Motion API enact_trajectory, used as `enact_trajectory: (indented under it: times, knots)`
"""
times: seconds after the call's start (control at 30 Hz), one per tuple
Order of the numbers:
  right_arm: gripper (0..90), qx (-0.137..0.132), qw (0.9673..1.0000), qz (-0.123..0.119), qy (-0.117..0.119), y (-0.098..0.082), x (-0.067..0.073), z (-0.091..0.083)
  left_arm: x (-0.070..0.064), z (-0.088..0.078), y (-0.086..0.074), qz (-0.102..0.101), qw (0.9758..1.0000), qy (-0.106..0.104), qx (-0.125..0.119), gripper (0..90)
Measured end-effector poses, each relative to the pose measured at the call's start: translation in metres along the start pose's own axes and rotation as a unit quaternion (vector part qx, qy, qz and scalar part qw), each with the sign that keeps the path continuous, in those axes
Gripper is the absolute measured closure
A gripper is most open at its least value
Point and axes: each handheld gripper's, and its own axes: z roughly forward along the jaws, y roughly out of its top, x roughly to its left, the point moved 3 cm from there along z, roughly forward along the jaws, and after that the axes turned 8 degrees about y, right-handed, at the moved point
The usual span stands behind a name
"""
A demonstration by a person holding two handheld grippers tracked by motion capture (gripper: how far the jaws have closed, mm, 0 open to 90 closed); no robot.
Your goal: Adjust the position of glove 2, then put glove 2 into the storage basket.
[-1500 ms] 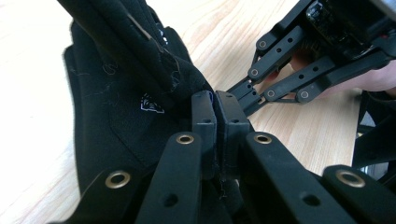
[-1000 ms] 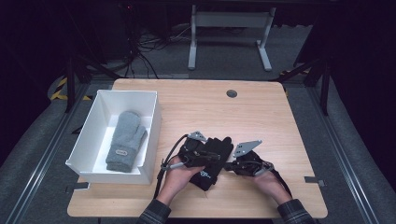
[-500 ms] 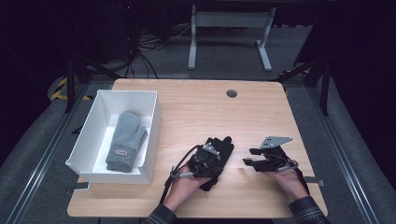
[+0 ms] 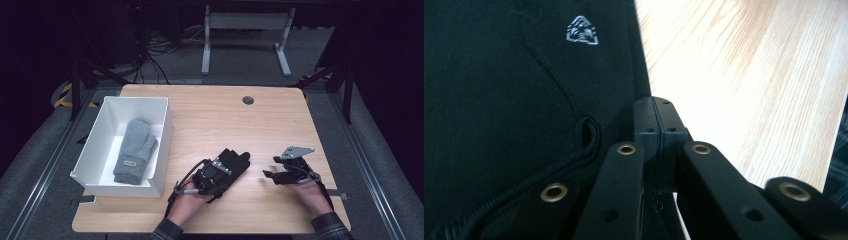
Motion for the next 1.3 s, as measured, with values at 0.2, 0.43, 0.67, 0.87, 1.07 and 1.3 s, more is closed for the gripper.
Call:
enact_trajectory:
  times: [0.2,0.43,0.67,0.87,1.07,1.3]
  knots:
    - [29.3,-0.002,1.0000,0.004,-0.003,-0.002,-0.002,-0.001,0.004,-0.008,0.002,-0.003,0.9999,-0.001,-0.012,85.9]
    - [28.3,0.001,0.9999,0.011,-0.010,-0.003,-0.004,0.001,0.011,-0.021,0.016,0.010,0.9992,0.020,-0.033,58.2]
    - [27.4,0.006,0.9994,0.027,-0.022,-0.006,-0.009,0.005,0.028,-0.011,0.032,0.016,0.9986,0.035,-0.037,20.9]
    - [27.6,0.001,0.9995,0.019,-0.025,-0.005,-0.007,0.002,0.033,0.002,0.036,0.040,0.9966,0.071,-0.014,14.6]
    - [27.7,0.005,0.9994,0.022,-0.027,-0.006,-0.008,0.003,0.040,0.014,0.035,0.037,0.9944,0.099,0.004,12.8]
    - [28.1,0.002,0.9993,0.023,-0.029,-0.006,-0.009,0.002,0.044,0.022,0.032,0.030,0.9954,0.090,0.016,12.3]
